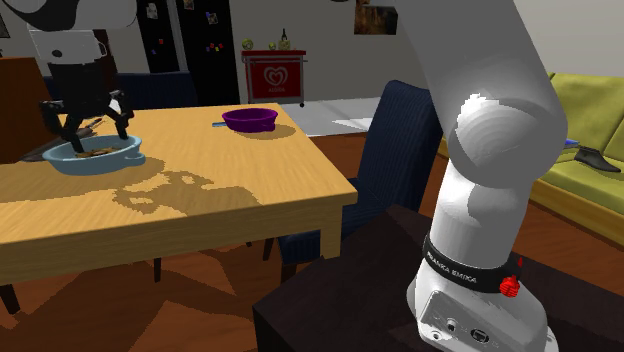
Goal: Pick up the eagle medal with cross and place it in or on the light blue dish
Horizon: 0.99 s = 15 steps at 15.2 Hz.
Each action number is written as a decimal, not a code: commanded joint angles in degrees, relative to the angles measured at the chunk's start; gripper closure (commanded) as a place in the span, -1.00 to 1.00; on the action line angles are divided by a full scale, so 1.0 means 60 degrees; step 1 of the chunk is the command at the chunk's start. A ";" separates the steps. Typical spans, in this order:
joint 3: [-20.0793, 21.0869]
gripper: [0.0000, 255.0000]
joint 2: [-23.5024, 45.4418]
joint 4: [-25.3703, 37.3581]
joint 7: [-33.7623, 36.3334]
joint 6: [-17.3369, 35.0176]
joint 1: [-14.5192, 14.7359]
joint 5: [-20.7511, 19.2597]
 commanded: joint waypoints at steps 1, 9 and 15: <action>0.0000 -1.00 0.0000 0.0000 0.0000 0.0000 0.0000 0.0000; 0.0088 -1.00 -0.0275 0.0795 -0.0118 -0.1040 0.0065 0.0144; 0.0088 -1.00 -0.0275 0.0795 -0.0118 -0.1040 0.0065 0.0144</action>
